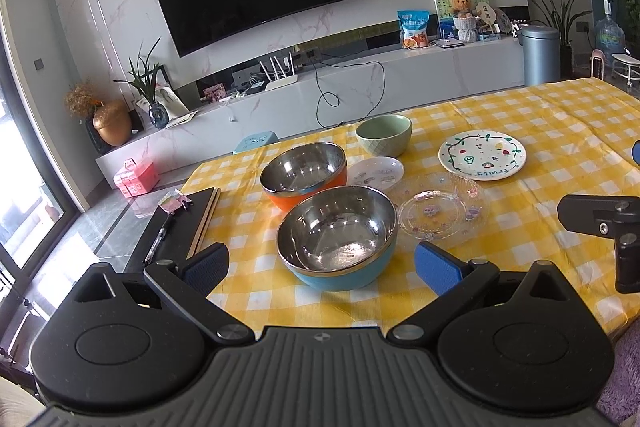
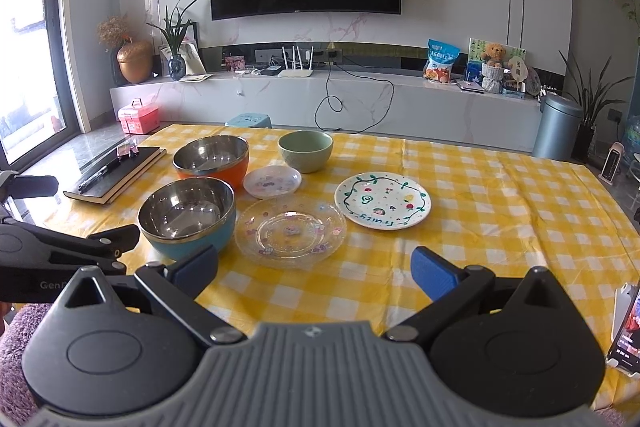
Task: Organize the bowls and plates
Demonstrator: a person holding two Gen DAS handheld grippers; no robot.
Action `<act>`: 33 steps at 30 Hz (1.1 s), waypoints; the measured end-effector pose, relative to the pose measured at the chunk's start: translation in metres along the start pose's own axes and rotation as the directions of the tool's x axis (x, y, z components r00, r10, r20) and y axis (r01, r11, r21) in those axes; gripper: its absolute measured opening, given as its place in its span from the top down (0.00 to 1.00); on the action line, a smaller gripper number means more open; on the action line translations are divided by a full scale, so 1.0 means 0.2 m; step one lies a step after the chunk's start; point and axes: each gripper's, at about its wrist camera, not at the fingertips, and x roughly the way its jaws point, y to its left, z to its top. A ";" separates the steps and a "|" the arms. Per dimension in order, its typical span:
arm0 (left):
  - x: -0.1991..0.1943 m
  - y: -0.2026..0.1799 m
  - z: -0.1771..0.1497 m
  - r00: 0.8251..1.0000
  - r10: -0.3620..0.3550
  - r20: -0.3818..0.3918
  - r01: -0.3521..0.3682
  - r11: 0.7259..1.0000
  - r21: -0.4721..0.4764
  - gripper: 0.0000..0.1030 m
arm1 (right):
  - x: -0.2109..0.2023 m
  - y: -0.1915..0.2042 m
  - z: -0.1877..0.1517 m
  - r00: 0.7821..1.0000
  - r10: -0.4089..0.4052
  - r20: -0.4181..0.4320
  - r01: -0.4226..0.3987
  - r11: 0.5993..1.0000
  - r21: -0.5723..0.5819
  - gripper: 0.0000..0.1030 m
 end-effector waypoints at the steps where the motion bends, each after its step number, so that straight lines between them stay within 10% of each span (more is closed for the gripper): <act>1: 0.00 0.00 0.00 1.000 0.000 -0.001 0.000 1.000 0.001 0.00 | 0.00 0.00 0.00 1.000 0.000 0.000 0.000 1.000 0.000 0.02; 33: 0.00 -0.02 -0.02 1.000 -0.001 -0.008 0.001 1.000 0.008 0.00 | 0.01 0.01 -0.03 1.000 0.005 -0.013 -0.005 1.000 -0.010 0.02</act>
